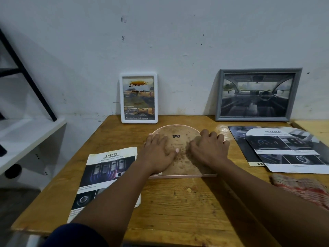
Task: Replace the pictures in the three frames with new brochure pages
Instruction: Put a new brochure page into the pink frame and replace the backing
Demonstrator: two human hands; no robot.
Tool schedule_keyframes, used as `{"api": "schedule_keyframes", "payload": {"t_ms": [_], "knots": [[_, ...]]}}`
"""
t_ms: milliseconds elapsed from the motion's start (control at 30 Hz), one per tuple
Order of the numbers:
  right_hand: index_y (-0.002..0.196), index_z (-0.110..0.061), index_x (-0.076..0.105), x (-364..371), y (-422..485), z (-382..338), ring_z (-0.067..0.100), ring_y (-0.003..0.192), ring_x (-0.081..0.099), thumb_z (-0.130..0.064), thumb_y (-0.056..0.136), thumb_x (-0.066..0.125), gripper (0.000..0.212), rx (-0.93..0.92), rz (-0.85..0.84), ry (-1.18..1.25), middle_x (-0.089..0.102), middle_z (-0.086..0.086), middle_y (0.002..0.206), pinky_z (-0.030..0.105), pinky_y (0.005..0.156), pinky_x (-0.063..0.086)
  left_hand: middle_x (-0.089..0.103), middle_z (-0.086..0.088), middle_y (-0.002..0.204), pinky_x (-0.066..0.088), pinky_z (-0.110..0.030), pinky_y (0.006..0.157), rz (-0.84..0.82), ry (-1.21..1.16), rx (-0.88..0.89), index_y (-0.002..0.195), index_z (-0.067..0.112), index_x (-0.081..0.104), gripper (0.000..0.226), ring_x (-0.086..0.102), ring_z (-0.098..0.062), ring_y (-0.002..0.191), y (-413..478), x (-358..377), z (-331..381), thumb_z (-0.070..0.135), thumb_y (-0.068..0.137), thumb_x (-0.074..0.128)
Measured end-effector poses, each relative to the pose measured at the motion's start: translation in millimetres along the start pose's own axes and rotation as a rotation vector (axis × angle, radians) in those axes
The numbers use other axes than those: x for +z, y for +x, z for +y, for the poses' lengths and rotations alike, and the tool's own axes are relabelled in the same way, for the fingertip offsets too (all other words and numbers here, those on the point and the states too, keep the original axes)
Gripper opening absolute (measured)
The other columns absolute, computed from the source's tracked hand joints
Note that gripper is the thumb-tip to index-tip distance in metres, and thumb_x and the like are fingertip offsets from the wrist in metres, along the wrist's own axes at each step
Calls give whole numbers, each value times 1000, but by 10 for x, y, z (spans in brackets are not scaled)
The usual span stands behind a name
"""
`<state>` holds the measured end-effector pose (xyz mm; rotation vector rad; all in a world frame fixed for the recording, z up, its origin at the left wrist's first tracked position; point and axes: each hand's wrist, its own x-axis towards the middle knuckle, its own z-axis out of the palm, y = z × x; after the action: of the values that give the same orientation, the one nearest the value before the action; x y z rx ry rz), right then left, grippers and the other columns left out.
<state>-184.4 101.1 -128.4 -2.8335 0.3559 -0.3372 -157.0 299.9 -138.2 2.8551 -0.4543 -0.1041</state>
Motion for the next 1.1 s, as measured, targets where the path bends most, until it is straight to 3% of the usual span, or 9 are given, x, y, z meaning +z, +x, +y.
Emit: {"api": "schedule_keyframes", "payload": {"t_ms": [167, 300, 567, 700, 767, 833, 900, 1000, 1100], "knots": [[140, -25, 33, 20, -126, 11, 33, 131, 31, -74, 89, 28, 71, -154, -156, -91, 38, 14, 144, 51, 103, 26, -6, 2, 171, 5, -56, 122, -48, 50, -5, 162, 34, 3, 94, -14, -27, 155, 6, -14, 36, 87, 86, 20], [140, -25, 31, 51, -180, 24, 33, 129, 31, -68, 93, 16, 65, -202, -159, -157, 38, 17, 143, 53, 101, 26, -5, -1, 171, 5, -53, 123, -7, 82, 9, 162, 31, 4, 77, -13, -28, 156, -20, 16, 47, 71, 98, 17], [134, -20, 38, 32, -161, 3, 32, 123, 37, -58, 96, 21, 56, -202, -113, -169, 45, 17, 133, 52, 99, 30, 7, -7, 170, 11, -51, 123, 55, 121, 14, 162, 27, 11, 61, -1, -31, 156, -66, 0, 69, 50, 106, 17], [143, -26, 37, -54, -90, 81, 29, 133, 35, -53, 97, 43, 54, -83, -137, 195, 44, 8, 144, 50, 105, 27, 4, -8, 170, 9, -51, 123, 26, 56, 4, 162, 25, 11, 63, -6, -33, 156, -49, 1, 108, 52, 106, 18], [139, -31, 42, -164, -28, 147, 28, 127, 46, -48, 96, 50, 47, 8, -184, 495, 51, 4, 141, 54, 106, 34, 2, -9, 170, 8, -52, 123, -1, -3, -6, 162, 24, 11, 66, -9, -34, 155, -35, -15, 168, 54, 105, 21], [134, -31, 46, -325, 1, 198, 23, 109, 59, -42, 97, 54, 39, 89, -170, 741, 57, 3, 132, 52, 94, 51, 1, -7, 170, 6, -52, 123, -7, -108, -10, 162, 24, 11, 67, -11, -33, 155, -12, -22, 248, 56, 105, 24], [135, -25, 49, -527, 17, 230, 17, 95, 60, -32, 100, 55, 37, 146, -118, 913, 55, 3, 127, 37, 73, 59, 3, -4, 171, 6, -53, 124, 0, -232, -2, 162, 26, 14, 66, -10, -31, 155, -2, -56, 372, 57, 105, 27], [135, -18, 53, -900, 102, 308, 14, 95, 59, -26, 102, 52, 35, 109, 17, 997, 53, 3, 128, 20, 59, 51, 18, 0, 168, 22, -60, 120, -65, -490, -15, 159, 36, 21, 70, 13, -33, 154, 33, -165, 605, 67, 97, 37], [127, -17, 59, -1331, 192, 320, 17, 98, 62, -30, 102, 50, 30, -2, 97, 984, 63, 8, 119, 29, 72, 51, 45, -1, 152, 44, -57, 107, -247, -930, -78, 152, 42, 34, 79, 48, -30, 133, 66, -306, 865, 73, 81, 52]]}}
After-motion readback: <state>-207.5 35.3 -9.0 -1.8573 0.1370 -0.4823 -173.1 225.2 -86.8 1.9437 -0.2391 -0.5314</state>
